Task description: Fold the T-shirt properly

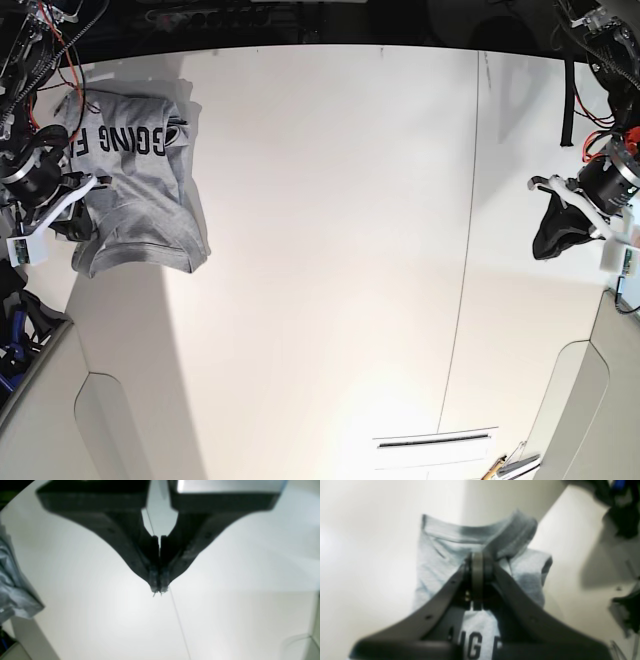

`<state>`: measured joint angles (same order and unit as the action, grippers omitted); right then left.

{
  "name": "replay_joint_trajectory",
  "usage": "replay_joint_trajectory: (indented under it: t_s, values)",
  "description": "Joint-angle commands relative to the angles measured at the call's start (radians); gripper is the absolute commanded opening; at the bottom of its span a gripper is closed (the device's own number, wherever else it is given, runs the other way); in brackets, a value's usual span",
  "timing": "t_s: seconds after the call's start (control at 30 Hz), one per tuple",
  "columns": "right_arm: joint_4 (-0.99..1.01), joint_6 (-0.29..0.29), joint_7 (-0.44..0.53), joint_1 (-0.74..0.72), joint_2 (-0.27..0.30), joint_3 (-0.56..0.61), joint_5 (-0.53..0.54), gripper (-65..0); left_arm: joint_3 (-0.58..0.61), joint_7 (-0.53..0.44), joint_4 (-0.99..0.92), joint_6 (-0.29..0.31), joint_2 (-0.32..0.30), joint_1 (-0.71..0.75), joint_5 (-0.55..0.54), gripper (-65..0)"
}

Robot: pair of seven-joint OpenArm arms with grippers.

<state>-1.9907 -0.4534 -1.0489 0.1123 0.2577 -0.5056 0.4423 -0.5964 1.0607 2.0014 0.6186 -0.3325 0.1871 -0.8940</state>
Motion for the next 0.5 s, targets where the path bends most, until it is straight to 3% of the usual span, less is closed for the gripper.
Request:
replay_joint_trajectory:
  t_s: [0.0,0.17,0.47]
  values:
    - [-0.051,-0.008,0.019,0.014,0.013,-0.005,0.014,-65.0,-0.026,-0.016,0.045,0.006,-0.014,0.022,-0.015,-65.0]
    - [-0.160,-0.011,0.008,0.196,0.014,-0.005,0.010,-65.0,-0.155,0.008,0.127,0.006,-0.014,0.175,-0.018,-65.0]
    - [-0.190,-0.026,-0.103,0.594,0.016,-0.006,0.011,-65.0,-0.383,0.158,0.129,0.008,-0.017,0.527,-0.195,-65.0]
